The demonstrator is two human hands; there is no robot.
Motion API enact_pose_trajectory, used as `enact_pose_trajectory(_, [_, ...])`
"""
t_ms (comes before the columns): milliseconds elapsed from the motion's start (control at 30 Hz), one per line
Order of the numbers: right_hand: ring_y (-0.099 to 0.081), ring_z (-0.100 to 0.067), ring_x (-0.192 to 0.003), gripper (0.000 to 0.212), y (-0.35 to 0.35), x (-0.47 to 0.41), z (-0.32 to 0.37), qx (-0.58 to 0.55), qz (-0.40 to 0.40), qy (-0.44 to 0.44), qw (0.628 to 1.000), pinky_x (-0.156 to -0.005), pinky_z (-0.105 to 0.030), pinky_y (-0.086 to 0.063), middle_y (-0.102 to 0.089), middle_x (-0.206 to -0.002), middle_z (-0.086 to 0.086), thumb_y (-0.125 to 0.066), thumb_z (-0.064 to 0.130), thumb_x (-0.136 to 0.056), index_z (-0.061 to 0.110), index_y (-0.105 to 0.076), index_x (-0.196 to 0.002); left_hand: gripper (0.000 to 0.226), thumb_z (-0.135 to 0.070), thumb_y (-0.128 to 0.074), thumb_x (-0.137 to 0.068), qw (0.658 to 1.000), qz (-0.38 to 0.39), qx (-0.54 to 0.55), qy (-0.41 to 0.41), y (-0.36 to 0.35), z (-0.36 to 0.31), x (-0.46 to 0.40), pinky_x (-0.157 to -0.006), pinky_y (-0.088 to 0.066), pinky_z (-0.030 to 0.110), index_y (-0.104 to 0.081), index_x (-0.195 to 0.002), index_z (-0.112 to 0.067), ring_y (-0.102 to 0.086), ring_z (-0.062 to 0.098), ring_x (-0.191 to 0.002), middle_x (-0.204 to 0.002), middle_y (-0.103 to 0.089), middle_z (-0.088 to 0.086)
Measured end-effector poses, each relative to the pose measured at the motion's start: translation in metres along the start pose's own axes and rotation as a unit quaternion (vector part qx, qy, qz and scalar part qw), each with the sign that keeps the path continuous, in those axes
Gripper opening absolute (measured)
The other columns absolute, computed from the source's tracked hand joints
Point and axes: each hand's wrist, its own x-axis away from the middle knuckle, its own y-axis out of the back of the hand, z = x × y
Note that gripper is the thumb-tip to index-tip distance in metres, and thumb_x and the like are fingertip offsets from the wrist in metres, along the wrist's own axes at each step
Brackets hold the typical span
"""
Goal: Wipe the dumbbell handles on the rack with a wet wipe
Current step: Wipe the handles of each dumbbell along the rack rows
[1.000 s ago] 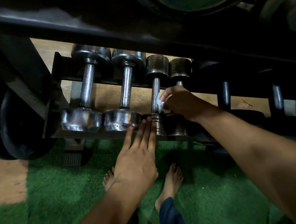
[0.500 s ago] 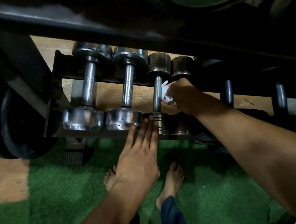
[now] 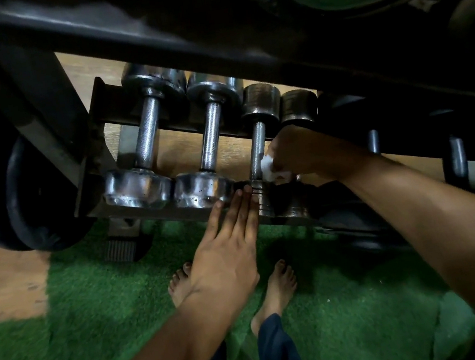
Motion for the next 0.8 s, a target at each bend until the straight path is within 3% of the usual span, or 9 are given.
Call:
enact_pose_trajectory(100, [-0.063, -0.033, -0.101, 0.02, 0.008, -0.003, 0.015, -0.002, -0.103, 0.041, 0.994, -0.085, -0.038, -0.052, -0.065, -0.104, -0.014, -0.053, 0.012, -0.097, 0.003, -0.065, -0.108, 0.095, -0.046, -0.03, -0.104, 1.0, 0.008, -0.001, 0.003, 0.001, 0.0, 0.0, -0.103, 0.04, 0.051, 0.043, -0.142, 0.001, 0.053, 0.03, -0.132, -0.148, 0.052, 0.021])
enact_pose_trajectory(167, [-0.064, -0.026, -0.092, 0.021, 0.008, -0.012, 0.029, 0.027, -0.21, 0.075, 0.974, -0.077, -0.037, -0.052, -0.065, -0.1, -0.009, -0.049, 0.018, -0.101, 0.009, -0.061, -0.116, 0.096, -0.047, -0.031, -0.104, 1.0, 0.012, -0.001, 0.003, 0.003, -0.001, 0.0, -0.103, 0.04, 0.051, 0.044, -0.142, 0.001, 0.053, 0.03, -0.131, -0.148, 0.052, 0.021])
enact_pose_trajectory(233, [-0.065, -0.025, -0.088, 0.021, 0.0, -0.027, 0.035, 0.137, -0.246, 0.108, 0.953, -0.071, -0.034, -0.052, -0.064, -0.099, -0.005, -0.046, 0.023, -0.104, 0.022, -0.057, -0.121, 0.097, -0.048, -0.031, -0.104, 1.0, 0.008, 0.001, 0.003, 0.004, -0.001, 0.0, -0.104, 0.039, 0.051, 0.042, -0.143, 0.001, 0.052, 0.03, -0.133, -0.149, 0.052, 0.021])
enact_pose_trajectory(300, [-0.066, -0.028, -0.091, 0.022, -0.005, -0.037, 0.037, 0.24, -0.183, 0.088, 0.949, -0.074, -0.037, -0.055, -0.066, -0.102, -0.006, -0.044, 0.024, -0.103, 0.028, -0.06, -0.118, 0.097, -0.049, -0.032, -0.103, 1.0, 0.0, 0.001, 0.005, 0.003, -0.001, 0.0, -0.105, 0.038, 0.051, 0.041, -0.144, 0.002, 0.048, 0.031, -0.137, -0.151, 0.049, 0.021])
enact_pose_trajectory(433, [-0.068, -0.032, -0.094, 0.015, -0.011, -0.045, 0.033, 0.36, -0.119, 0.148, 0.914, -0.067, -0.032, -0.046, -0.071, -0.102, -0.008, -0.056, 0.025, -0.094, 0.02, -0.069, -0.099, 0.093, -0.046, -0.028, -0.103, 1.0, -0.012, 0.012, 0.005, 0.001, -0.001, -0.001, -0.107, 0.037, 0.05, 0.038, -0.146, 0.001, 0.046, 0.03, -0.139, -0.152, 0.048, 0.021])
enact_pose_trajectory(600, [-0.057, -0.029, -0.076, 0.018, -0.009, -0.046, 0.048, 0.386, 0.033, 0.131, 0.912, -0.066, -0.03, -0.043, -0.069, -0.102, -0.012, -0.059, 0.019, -0.086, 0.017, -0.07, -0.1, 0.091, -0.043, -0.028, -0.103, 1.0, -0.015, 0.012, 0.005, -0.003, -0.001, 0.0, -0.109, 0.035, 0.051, 0.038, -0.145, 0.002, 0.046, 0.031, -0.139, -0.149, 0.049, 0.022])
enact_pose_trajectory(700, [-0.058, -0.026, -0.078, 0.014, -0.009, -0.052, 0.052, 0.409, 0.123, 0.162, 0.889, -0.068, -0.03, -0.047, -0.068, -0.095, -0.009, -0.057, 0.019, -0.092, 0.017, -0.07, -0.096, 0.092, -0.043, -0.03, -0.104, 1.0, -0.018, 0.011, 0.003, -0.002, 0.0, 0.001, -0.11, 0.034, 0.05, 0.038, -0.146, 0.002, 0.042, 0.032, -0.144, -0.151, 0.048, 0.021])
enact_pose_trajectory(800, [-0.061, -0.024, -0.082, 0.016, -0.008, -0.054, 0.047, 0.421, 0.127, 0.221, 0.87, -0.071, -0.029, -0.049, -0.07, -0.099, -0.004, -0.06, 0.015, -0.091, 0.02, -0.07, -0.102, 0.092, -0.044, -0.031, -0.103, 1.0, -0.019, 0.021, 0.005, -0.003, 0.0, 0.0, -0.112, 0.033, 0.05, 0.037, -0.147, 0.001, 0.04, 0.031, -0.146, -0.152, 0.047, 0.021])
